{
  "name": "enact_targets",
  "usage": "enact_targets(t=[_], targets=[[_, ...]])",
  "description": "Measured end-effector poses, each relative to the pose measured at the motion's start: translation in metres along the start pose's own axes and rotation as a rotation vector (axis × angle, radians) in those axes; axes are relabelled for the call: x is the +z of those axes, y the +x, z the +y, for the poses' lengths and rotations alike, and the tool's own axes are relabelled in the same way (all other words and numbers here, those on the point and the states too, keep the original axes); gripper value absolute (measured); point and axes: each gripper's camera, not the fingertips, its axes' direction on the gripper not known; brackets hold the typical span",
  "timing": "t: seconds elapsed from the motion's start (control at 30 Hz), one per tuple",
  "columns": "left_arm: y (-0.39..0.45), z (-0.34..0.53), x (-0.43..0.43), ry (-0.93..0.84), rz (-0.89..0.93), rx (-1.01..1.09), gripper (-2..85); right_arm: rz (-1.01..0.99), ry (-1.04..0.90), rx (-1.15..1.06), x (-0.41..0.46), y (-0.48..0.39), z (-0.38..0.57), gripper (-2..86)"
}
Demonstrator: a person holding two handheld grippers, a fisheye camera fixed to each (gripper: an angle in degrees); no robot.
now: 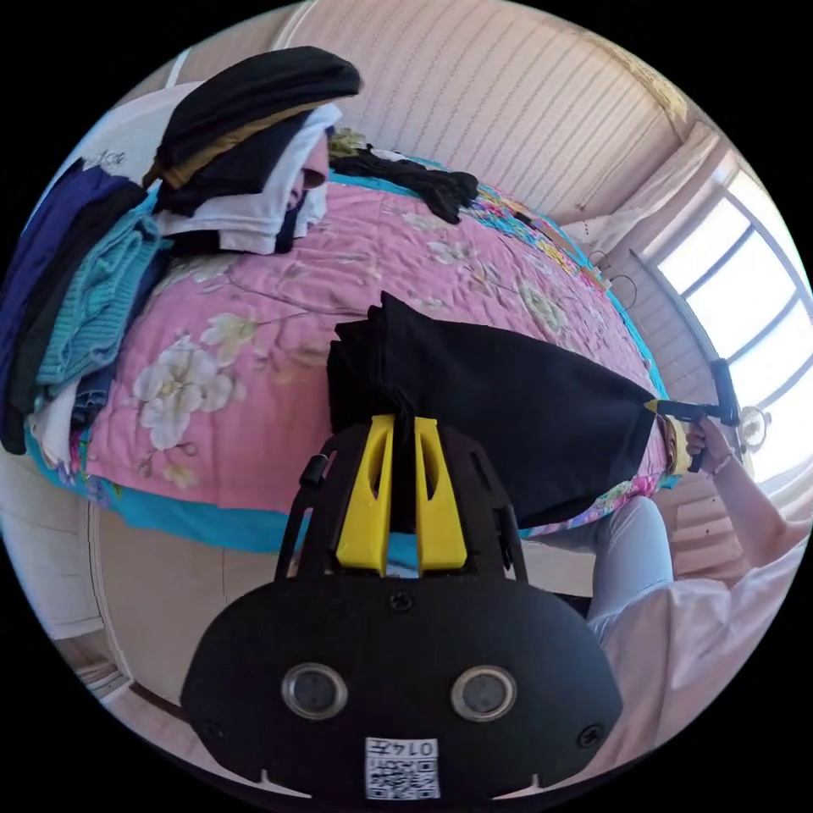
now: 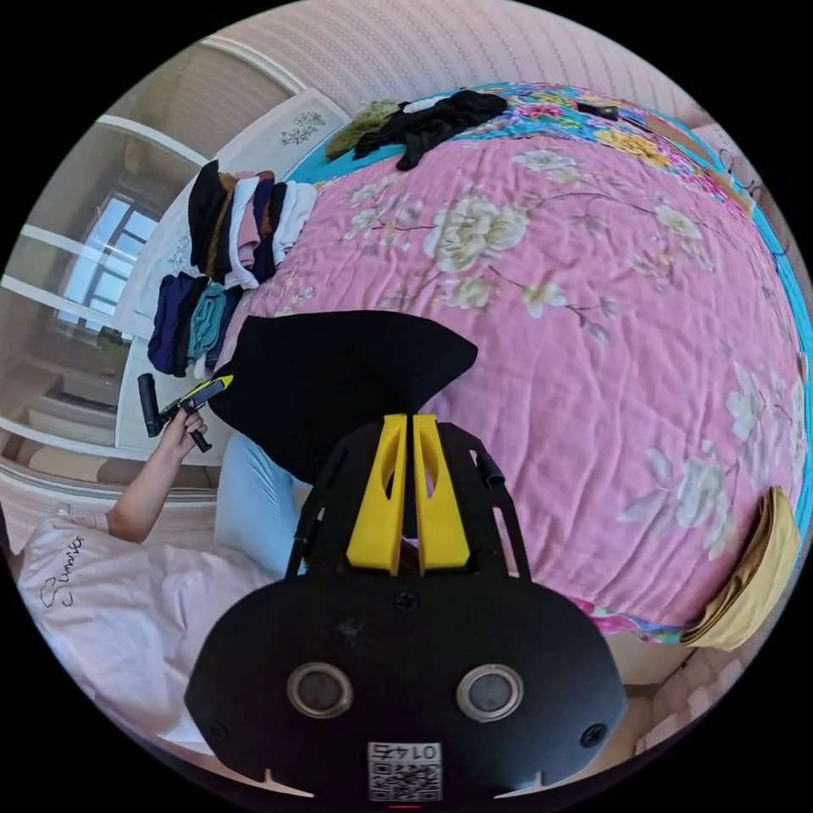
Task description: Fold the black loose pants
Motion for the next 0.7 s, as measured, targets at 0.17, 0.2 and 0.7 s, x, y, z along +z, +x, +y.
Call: enact_targets(t=[0.17,0.2,0.7], targets=[[0.064,-0.003,0.03,0.005,0.122,0.007,4.3,0.047,0.053,0.141,-0.069,0.063,0.033,1.8],[0.072,-0.001,0.035,0.01,0.084,0.013,4.3,0.014,0.068,0.192,-0.074,0.076,0.04,2.4],[0.091,-0.003,0.041,-0.05,0.032,-0.05,4.2,-0.275,0.393,0.399,-0.128,0.149,0.076,12.1]])
